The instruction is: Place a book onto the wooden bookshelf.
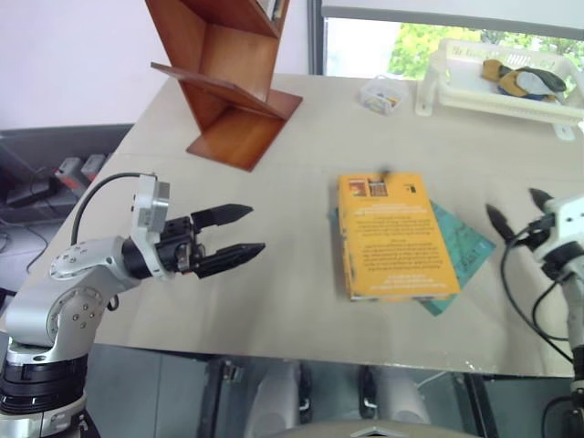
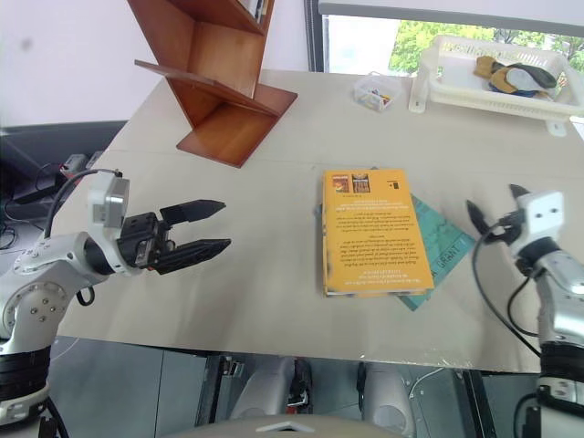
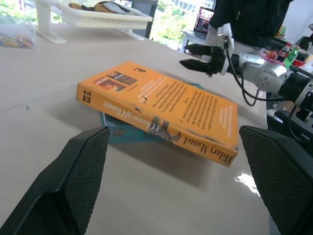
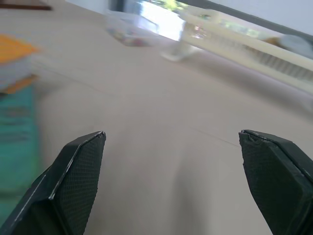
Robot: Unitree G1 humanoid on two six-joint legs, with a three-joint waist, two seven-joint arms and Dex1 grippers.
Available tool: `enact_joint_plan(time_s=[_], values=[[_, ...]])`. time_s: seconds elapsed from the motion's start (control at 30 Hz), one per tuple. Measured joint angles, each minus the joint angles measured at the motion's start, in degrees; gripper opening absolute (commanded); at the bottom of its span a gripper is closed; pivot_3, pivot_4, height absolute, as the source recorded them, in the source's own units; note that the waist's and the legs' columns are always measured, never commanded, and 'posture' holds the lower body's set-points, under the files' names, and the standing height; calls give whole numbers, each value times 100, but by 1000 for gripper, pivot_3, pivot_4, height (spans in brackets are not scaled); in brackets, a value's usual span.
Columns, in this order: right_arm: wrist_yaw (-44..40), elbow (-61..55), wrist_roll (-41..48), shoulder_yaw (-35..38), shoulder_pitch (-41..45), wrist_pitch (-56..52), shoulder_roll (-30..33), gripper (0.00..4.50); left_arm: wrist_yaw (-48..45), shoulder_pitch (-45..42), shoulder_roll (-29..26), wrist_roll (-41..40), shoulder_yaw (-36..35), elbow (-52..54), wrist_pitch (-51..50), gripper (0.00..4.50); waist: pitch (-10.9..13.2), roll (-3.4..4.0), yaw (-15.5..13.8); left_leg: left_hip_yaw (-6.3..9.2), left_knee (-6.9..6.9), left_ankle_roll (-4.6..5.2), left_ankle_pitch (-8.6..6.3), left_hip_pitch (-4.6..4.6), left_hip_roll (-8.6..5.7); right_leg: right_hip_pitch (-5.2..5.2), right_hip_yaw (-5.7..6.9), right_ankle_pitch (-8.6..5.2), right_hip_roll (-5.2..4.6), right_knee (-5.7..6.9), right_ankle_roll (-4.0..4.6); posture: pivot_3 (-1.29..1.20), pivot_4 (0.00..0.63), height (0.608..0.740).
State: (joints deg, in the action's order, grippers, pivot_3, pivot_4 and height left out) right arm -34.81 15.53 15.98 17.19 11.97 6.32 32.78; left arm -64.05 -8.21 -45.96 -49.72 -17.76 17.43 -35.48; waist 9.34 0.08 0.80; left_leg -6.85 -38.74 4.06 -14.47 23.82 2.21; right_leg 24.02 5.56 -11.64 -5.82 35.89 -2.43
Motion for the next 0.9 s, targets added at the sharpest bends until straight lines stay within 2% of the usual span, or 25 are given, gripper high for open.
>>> enact_joint_plan(time_s=[0.27, 0.53, 0.73, 0.9], values=[[-205, -577, 123, -536, 0, -346, -375, 4500, 1, 98, -37, 6, -9, 8, 8, 4473, 1, 1, -5, 2, 1, 0, 0, 1, -2, 1, 1, 0, -1, 0, 1, 0, 150, 712], [-428, -954, 340, -628, -1, -762, -409, 4500, 17, 169, -37, 7, -18, 11, 74, 4473, 1, 1, -12, 3, 1, 0, 0, 1, -3, 1, 2, 0, -6, 0, 1, 0, 150, 712], [-570, -1016, 358, -497, -209, -895, -56, 4500, 22, 168, -43, 19, -18, 10, 98, 4473, 1, 2, -25, 3, 3, 0, -1, 2, -5, 1, 4, 0, -6, 0, 2, 0, 150, 712], [-1130, -1581, 844, -149, -985, -1432, 524, 4500, 1, 165, -78, 21, -17, 3, 100, 4473, 2, 0, -33, 5, 8, 0, -1, 2, -2, 1, 4, 0, -13, -2, 2, 0, 150, 712]])
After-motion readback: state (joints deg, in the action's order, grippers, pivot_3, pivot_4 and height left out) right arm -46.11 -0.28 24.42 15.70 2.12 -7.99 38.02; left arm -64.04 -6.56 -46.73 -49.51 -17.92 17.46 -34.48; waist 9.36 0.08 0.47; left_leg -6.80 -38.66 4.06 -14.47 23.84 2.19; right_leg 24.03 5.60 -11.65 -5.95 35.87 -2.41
